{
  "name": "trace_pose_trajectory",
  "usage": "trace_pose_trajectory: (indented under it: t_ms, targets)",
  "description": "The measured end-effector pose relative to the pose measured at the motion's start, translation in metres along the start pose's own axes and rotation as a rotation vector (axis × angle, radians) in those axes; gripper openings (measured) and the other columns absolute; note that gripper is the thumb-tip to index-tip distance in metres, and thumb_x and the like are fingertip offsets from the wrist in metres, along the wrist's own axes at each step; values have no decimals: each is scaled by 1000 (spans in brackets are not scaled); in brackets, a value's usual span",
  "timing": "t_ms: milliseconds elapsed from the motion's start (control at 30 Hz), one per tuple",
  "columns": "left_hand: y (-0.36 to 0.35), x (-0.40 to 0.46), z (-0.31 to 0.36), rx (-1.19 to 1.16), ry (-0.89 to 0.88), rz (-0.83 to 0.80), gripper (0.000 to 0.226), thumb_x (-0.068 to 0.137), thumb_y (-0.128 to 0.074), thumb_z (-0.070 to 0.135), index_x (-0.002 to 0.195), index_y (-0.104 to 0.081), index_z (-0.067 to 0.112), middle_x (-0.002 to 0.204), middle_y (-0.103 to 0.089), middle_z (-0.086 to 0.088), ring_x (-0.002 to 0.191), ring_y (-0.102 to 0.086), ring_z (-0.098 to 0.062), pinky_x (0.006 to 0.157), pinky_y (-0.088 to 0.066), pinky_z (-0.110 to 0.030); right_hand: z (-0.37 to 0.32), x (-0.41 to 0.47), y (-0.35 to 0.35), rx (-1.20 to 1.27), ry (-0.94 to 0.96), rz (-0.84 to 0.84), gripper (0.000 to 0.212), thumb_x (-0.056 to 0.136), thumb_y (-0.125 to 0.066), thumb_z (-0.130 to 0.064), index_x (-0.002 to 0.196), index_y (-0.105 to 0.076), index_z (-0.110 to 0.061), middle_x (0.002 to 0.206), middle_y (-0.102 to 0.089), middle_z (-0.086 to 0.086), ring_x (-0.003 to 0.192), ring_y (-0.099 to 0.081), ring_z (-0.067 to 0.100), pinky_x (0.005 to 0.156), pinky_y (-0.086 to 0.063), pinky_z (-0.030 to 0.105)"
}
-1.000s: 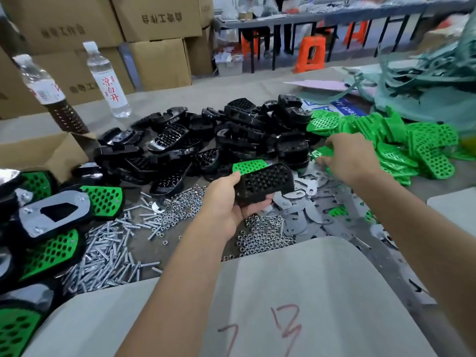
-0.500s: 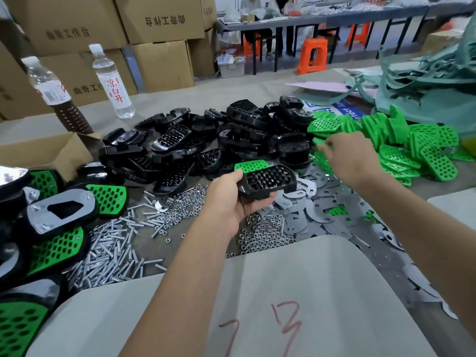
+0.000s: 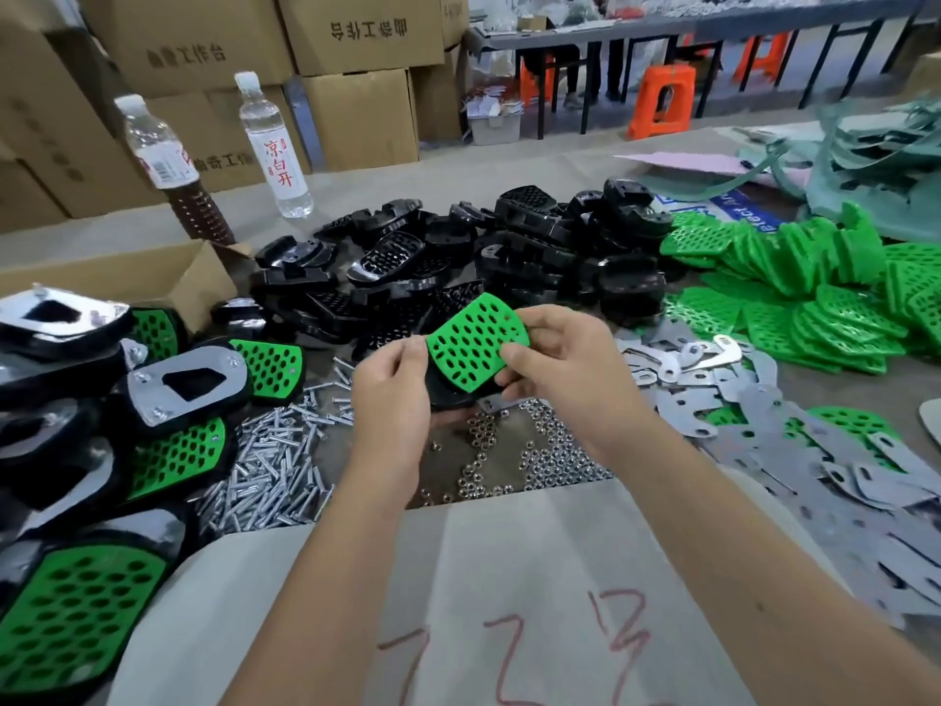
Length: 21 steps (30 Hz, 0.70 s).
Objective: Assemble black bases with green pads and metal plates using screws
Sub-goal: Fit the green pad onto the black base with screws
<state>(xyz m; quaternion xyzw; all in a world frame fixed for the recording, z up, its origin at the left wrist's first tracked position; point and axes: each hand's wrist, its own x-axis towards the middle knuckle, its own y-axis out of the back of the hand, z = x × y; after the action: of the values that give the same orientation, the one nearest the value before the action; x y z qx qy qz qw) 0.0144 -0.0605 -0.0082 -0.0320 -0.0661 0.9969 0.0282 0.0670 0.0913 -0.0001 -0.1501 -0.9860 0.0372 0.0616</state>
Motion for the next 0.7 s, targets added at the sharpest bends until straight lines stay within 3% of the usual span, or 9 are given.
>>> trace_pose_trajectory:
  t_ms: [333,700]
  targets:
    - [19,6,-13,-21,-44,0,36,111,-47,23,93,-70,2,86,-78,-3,84,-79,-24,62,-65,-42,20,-8,-5,101,0,24,15,91,-72,6,103,-65,-1,89,-77,19,68,-73,27,60,-60,28]
    - [18,4,-16,67,-134,-43,30,111,-47,25,101,-74,17,102,-77,-8,94,-77,-27,64,-65,-42,17,-11,-8,84,24,18,16,91,-72,6,100,-62,-2,87,-77,18,68,-75,29,58,-59,26]
